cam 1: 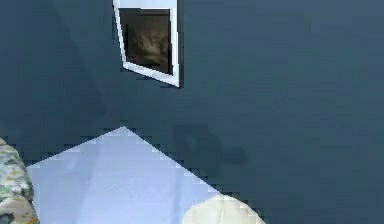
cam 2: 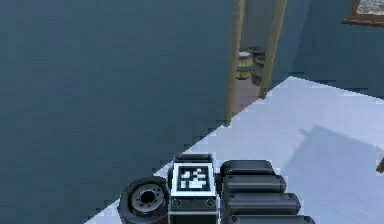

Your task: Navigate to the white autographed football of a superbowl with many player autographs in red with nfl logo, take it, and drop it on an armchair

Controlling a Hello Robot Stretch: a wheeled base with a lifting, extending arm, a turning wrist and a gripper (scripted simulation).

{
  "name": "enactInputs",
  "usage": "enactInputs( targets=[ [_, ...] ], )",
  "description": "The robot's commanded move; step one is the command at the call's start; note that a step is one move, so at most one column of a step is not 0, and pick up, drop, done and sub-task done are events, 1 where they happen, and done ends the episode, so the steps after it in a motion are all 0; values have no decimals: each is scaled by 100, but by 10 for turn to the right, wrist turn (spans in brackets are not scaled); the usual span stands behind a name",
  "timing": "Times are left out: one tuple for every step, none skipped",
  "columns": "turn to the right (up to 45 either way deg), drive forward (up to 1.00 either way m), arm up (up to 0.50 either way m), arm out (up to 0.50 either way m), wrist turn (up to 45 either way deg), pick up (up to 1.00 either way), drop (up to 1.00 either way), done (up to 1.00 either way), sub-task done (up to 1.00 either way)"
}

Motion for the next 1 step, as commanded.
enactInputs(
  targets=[
    [0, 60, 0, 0, 0, 0, 0, 0, 0]
  ],
)
